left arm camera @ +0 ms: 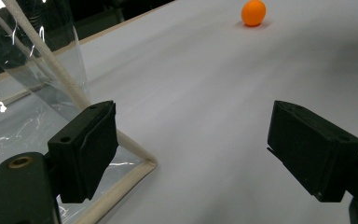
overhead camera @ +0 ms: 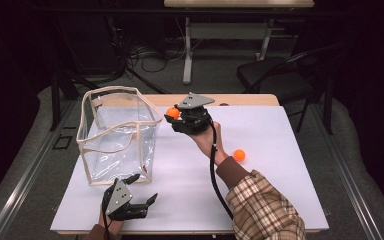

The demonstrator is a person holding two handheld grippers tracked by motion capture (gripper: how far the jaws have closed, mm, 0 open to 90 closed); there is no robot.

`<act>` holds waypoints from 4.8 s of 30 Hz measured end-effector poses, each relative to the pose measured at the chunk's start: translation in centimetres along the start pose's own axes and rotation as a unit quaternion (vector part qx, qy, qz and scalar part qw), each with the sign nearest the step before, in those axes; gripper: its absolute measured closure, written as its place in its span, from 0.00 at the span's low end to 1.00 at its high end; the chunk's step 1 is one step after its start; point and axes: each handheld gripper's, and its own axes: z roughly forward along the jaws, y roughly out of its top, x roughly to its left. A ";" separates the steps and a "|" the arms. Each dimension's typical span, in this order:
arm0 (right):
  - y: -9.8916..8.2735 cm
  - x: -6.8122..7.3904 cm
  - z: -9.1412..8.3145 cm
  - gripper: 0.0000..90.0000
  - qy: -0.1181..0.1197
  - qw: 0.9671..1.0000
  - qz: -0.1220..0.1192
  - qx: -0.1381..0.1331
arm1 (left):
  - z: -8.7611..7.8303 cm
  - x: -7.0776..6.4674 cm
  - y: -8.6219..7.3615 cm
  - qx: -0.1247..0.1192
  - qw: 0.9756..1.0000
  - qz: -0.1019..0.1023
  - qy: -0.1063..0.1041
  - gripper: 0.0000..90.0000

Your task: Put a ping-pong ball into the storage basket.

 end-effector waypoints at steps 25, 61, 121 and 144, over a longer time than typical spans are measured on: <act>1.3 0.2 1.0 0.57 0.005 1.000 -0.003 -0.008 | 0.0 0.0 0.0 0.001 1.000 0.000 -0.001 0.18; 2.7 0.6 2.7 0.57 0.009 1.000 -0.011 -0.012 | 0.0 0.0 0.0 -0.001 1.000 -0.002 -0.002 0.18; 4.2 2.1 6.3 0.56 0.032 0.999 0.003 0.006 | 0.1 0.1 0.0 0.000 1.000 -0.001 -0.005 0.18; 4.0 2.4 8.0 0.56 0.046 0.998 0.022 0.031 | 0.0 0.1 0.0 -0.002 1.000 -0.002 -0.005 0.18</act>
